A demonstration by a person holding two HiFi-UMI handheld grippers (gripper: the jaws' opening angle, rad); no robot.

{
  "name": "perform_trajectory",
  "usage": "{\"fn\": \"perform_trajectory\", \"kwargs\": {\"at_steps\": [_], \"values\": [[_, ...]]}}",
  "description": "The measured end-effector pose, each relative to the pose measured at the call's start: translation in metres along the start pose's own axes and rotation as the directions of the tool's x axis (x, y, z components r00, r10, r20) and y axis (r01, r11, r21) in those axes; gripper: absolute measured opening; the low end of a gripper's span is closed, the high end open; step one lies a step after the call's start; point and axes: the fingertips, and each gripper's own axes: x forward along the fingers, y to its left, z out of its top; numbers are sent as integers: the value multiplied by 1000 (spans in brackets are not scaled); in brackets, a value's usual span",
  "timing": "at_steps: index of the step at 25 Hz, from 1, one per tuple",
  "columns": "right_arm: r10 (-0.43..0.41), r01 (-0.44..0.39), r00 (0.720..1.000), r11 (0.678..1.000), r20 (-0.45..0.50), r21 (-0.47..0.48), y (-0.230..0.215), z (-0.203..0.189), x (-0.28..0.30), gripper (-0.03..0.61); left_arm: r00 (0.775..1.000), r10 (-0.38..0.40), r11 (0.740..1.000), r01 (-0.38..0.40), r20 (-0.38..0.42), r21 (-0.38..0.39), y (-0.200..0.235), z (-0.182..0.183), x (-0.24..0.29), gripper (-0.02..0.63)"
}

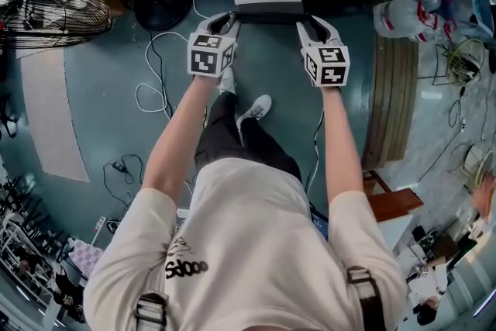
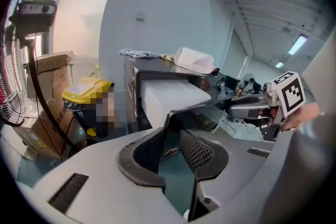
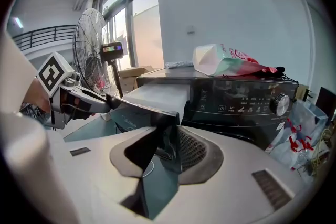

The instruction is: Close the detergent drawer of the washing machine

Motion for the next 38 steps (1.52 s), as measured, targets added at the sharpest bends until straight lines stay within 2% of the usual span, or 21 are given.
{"fn": "perform_trajectory", "kwargs": {"at_steps": [9, 16, 26, 32, 35, 38], "values": [[-18, 16, 1000, 996, 23, 86, -18, 18, 30, 109, 998, 47, 999, -46, 34, -7, 22, 24, 23, 98], [-53, 50, 998, 995, 34, 86, -29, 45, 53, 107, 995, 84, 996, -84, 54, -9, 42, 48, 38, 98], [-57, 52, 997, 994, 53, 95, -33, 49, 58, 120, 996, 61, 996, -65, 65, 54, 46, 54, 42, 101], [-83, 77, 996, 981, 27, 179, -48, 60, 78, 149, 990, 123, 992, -122, 71, -14, 63, 69, 56, 101], [-86, 83, 996, 984, 13, 160, -48, 66, 85, 146, 992, 111, 994, -111, 58, -14, 68, 74, 62, 104], [-103, 99, 995, 983, 17, 155, -47, 67, 85, 144, 992, 94, 995, -93, 83, -21, 72, 74, 61, 134]]}}
